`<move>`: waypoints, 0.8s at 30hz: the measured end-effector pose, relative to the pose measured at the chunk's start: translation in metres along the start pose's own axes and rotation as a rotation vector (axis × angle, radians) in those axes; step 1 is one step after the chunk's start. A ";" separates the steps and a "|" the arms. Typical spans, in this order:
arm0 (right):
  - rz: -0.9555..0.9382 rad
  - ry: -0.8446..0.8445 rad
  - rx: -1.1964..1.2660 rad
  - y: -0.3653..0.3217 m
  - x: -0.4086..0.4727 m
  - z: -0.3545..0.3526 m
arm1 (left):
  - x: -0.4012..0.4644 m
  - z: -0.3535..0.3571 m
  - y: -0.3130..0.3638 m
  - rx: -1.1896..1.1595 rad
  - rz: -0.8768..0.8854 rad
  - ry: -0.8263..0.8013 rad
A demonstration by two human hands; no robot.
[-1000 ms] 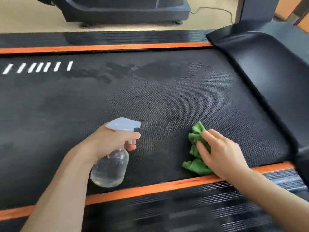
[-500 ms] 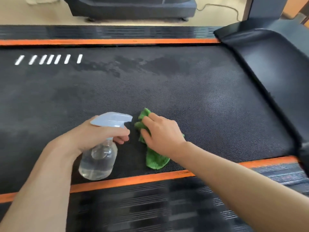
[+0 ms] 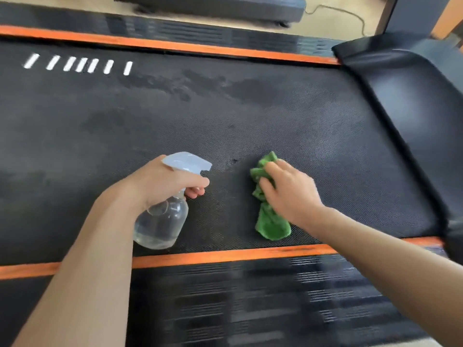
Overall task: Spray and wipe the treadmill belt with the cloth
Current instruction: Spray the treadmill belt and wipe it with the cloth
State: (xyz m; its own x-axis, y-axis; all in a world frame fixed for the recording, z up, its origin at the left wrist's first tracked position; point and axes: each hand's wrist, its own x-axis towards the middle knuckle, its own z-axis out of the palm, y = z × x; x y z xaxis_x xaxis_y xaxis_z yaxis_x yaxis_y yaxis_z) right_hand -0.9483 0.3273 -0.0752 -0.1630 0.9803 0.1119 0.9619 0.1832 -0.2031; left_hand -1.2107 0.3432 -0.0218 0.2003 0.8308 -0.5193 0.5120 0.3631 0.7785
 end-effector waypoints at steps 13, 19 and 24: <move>-0.364 -0.297 -0.006 0.095 -0.071 -0.052 | 0.005 -0.001 -0.007 -0.048 -0.013 0.070; -0.277 -0.183 0.097 0.055 -0.070 -0.032 | 0.006 0.004 -0.001 -0.043 -0.040 0.041; -0.400 -0.210 0.280 -0.056 -0.042 0.009 | 0.008 0.004 -0.001 -0.027 -0.061 0.050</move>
State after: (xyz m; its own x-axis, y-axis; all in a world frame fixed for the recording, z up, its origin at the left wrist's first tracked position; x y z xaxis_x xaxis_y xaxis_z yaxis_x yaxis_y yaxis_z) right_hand -0.9970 0.2769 -0.0774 -0.5735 0.8181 0.0421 0.7248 0.5307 -0.4394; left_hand -1.2066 0.3478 -0.0282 0.1273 0.8267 -0.5480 0.4989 0.4241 0.7558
